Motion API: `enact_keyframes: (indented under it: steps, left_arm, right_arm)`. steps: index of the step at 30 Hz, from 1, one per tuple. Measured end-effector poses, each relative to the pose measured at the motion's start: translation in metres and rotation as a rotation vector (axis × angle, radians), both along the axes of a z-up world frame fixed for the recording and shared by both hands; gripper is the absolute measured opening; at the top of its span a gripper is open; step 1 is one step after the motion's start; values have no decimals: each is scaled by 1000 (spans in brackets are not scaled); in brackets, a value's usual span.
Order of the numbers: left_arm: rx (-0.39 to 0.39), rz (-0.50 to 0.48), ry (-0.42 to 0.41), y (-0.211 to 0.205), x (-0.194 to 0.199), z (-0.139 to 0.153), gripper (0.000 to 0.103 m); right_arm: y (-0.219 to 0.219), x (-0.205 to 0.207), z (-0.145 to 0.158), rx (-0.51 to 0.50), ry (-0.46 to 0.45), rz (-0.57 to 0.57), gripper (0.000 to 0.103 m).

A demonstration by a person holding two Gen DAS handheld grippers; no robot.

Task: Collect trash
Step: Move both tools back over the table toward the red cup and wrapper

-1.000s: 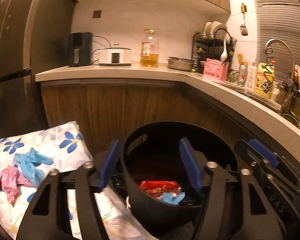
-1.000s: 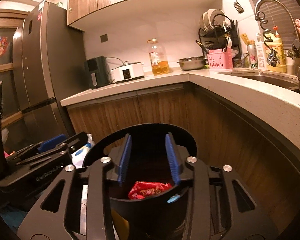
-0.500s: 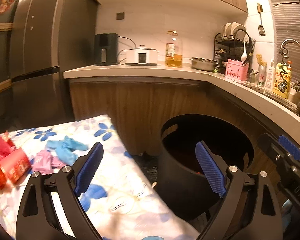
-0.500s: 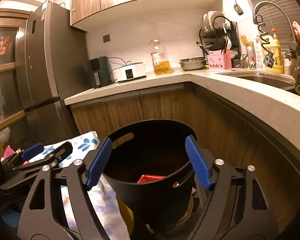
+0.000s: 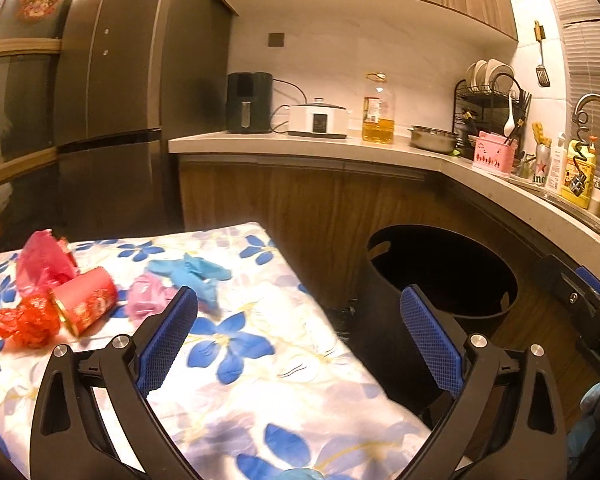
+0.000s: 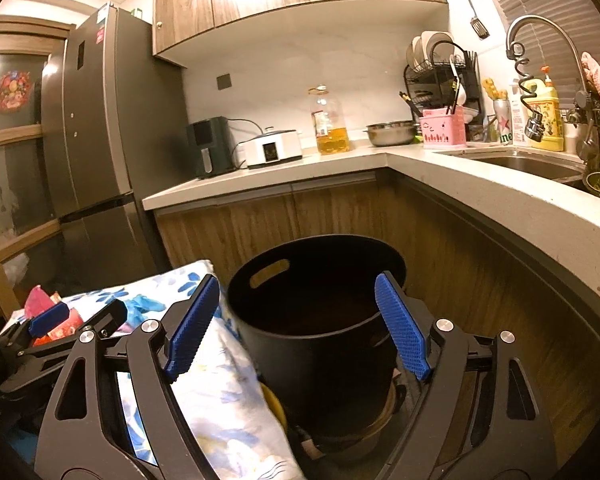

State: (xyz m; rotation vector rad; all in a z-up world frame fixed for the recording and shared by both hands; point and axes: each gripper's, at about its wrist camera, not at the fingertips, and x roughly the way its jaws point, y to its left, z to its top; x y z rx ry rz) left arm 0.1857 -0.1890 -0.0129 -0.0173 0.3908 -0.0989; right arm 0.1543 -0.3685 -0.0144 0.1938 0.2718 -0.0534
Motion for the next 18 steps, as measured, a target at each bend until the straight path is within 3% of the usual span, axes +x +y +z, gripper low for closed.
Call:
enact_keyframes:
  steps: [18]
  left_arm:
    - [17, 223, -16, 94, -46, -2, 97]
  right_arm:
    - [83, -15, 0, -5, -16, 186, 79]
